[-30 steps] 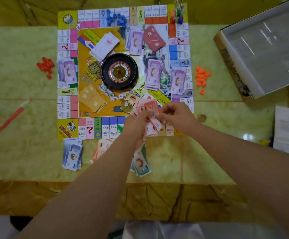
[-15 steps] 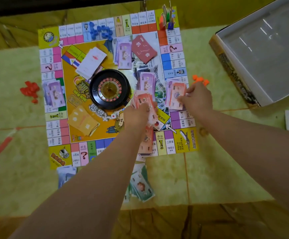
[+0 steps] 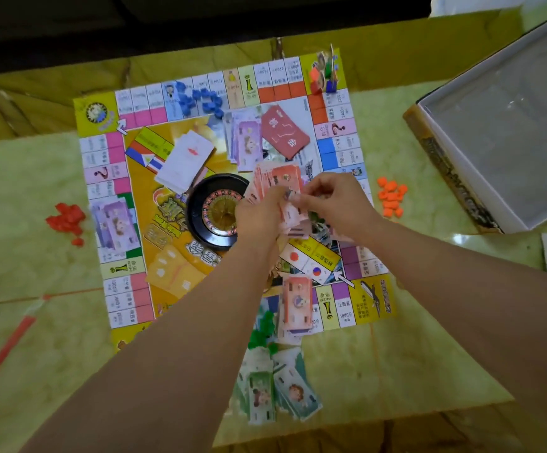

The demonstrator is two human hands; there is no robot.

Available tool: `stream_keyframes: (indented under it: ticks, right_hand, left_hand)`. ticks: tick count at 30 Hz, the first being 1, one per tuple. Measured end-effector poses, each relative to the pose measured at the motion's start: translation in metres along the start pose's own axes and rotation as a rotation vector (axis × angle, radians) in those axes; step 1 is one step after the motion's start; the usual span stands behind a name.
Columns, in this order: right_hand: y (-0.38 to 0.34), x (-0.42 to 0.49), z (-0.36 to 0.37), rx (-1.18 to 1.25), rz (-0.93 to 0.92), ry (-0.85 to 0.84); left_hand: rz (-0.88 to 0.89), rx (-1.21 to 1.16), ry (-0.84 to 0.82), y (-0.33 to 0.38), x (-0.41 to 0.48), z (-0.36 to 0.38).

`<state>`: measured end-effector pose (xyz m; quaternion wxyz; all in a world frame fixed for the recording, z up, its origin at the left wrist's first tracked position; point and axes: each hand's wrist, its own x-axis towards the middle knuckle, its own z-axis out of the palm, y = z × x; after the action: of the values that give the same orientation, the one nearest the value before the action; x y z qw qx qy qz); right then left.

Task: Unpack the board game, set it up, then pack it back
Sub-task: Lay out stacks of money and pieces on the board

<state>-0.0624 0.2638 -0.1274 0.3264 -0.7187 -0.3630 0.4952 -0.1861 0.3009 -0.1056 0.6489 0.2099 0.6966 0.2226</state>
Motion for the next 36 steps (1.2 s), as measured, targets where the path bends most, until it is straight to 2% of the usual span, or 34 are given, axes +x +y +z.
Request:
stream_keyframes:
  ticks: [4, 8, 16, 18, 20, 22, 24, 26, 31, 36]
  right_hand:
    - [-0.026, 0.032, 0.014, 0.090, 0.071, 0.134]
    - [-0.042, 0.068, 0.035, -0.042, 0.118, 0.219]
    - [-0.050, 0.098, 0.071, -0.447, 0.184, 0.292]
    - [-0.047, 0.100, 0.076, -0.453, 0.118, 0.312]
    - [-0.050, 0.097, 0.082, -0.301, -0.006, 0.283]
    - [-0.060, 0.092, 0.092, -0.147, -0.071, 0.150]
    - [-0.069, 0.087, 0.102, -0.134, -0.077, -0.039]
    - [-0.075, 0.086, 0.109, -0.126, -0.069, -0.147]
    - [-0.095, 0.082, 0.136, -0.126, -0.043, -0.275]
    - [-0.100, 0.077, 0.191, -0.163, -0.038, -0.214]
  left_hand:
    - [0.063, 0.045, 0.097, 0.028, 0.023, -0.020]
    - [0.156, 0.072, 0.189, 0.049, 0.044, -0.047]
    - [0.148, -0.029, 0.092, 0.059, 0.076, -0.081]
    - [0.122, -0.043, 0.096, 0.059, 0.078, -0.084]
    - [0.106, -0.080, 0.089, 0.058, 0.079, -0.084]
    - [0.121, -0.123, 0.076, 0.060, 0.079, -0.084]
    - [0.134, -0.141, 0.070, 0.063, 0.078, -0.086]
    - [0.110, -0.205, 0.070, 0.063, 0.075, -0.093]
    - [0.027, -0.342, 0.055, 0.062, 0.068, -0.131]
    - [0.002, -0.391, 0.298, 0.052, 0.074, -0.186]
